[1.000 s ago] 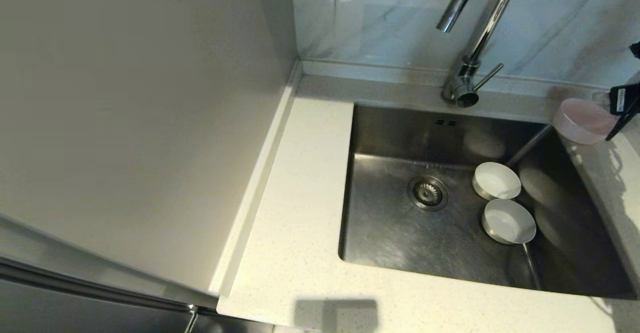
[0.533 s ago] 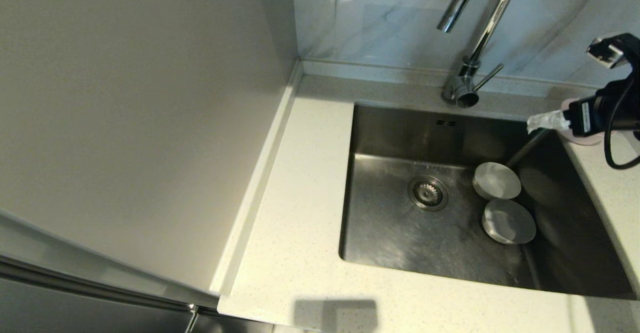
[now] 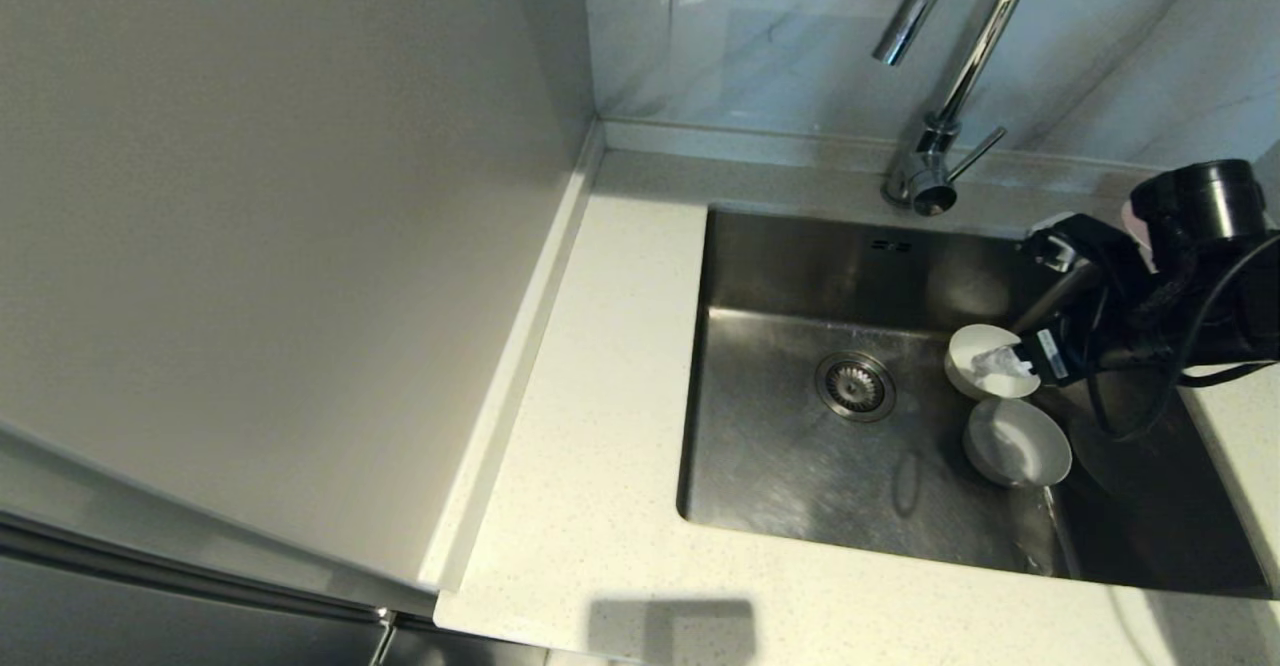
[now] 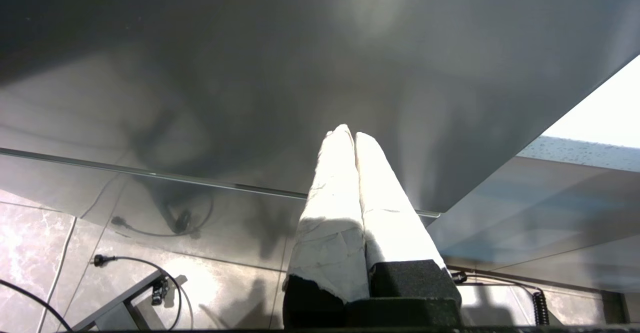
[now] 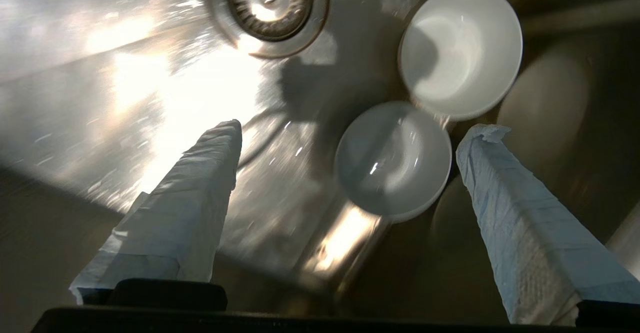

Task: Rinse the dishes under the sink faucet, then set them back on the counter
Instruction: Put a bowl back to the table from the sink

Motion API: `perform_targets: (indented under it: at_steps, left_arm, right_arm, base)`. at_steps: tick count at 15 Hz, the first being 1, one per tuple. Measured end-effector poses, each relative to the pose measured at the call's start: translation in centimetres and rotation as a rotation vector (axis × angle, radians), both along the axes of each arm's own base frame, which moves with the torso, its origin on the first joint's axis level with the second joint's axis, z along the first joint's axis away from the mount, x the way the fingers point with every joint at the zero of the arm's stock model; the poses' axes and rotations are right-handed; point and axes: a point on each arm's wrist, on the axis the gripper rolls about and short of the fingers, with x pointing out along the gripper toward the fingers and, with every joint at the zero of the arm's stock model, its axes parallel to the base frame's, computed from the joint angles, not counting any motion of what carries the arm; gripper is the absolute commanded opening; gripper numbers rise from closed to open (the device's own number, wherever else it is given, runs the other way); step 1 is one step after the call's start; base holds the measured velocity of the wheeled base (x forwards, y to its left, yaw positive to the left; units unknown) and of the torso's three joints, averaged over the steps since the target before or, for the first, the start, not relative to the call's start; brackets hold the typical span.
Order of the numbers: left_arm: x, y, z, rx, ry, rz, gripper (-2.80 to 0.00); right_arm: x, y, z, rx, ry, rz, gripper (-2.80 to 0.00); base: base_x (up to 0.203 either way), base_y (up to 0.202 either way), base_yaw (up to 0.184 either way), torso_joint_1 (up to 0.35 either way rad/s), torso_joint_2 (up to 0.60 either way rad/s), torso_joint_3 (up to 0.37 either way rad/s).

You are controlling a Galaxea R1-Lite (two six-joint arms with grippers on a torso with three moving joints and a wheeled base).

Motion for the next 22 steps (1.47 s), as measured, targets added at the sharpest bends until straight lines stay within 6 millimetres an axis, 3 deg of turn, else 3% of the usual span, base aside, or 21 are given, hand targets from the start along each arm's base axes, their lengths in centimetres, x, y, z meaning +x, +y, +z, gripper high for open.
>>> perform_targets:
  at_steps: [7, 13, 20, 21, 22]
  left_arm:
    - [0.0, 0.0, 0.0, 0.0, 0.0, 0.0, -2.8]
    - [0.0, 0.0, 0.0, 0.001, 0.0, -0.001, -2.8]
    - [0.0, 0.0, 0.0, 0.0, 0.0, 0.0, -2.8]
    - [0.0, 0.0, 0.0, 0.0, 0.0, 0.0, -2.8]
    - [0.0, 0.0, 0.0, 0.0, 0.0, -0.001, -2.8]
  right_arm:
    - [8.1, -0.4, -8.3, -0.113, -0.16, -0.017, 0.0]
    - [12.7, -2.5, -11.1, -0.216, -0.196, -0.098, 0.0]
    - [15.2, -3.8, -13.8, -0.249, -0.184, -0.14, 0.0]
    - [15.4, -3.9, -14.0, -0.25, -0.186, -0.143, -2.8]
    - [15.7, -4.0, -14.3, -0.252, -0.185, -0.146, -2.8]
  base:
    - [0.0, 0.0, 0.0, 0.0, 0.0, 0.0]
    - [0.0, 0.0, 0.0, 0.0, 0.0, 0.0]
    - [0.0, 0.0, 0.0, 0.0, 0.0, 0.0]
    - [0.0, 0.0, 0.0, 0.0, 0.0, 0.0]
    - [0.0, 0.0, 0.0, 0.0, 0.0, 0.0]
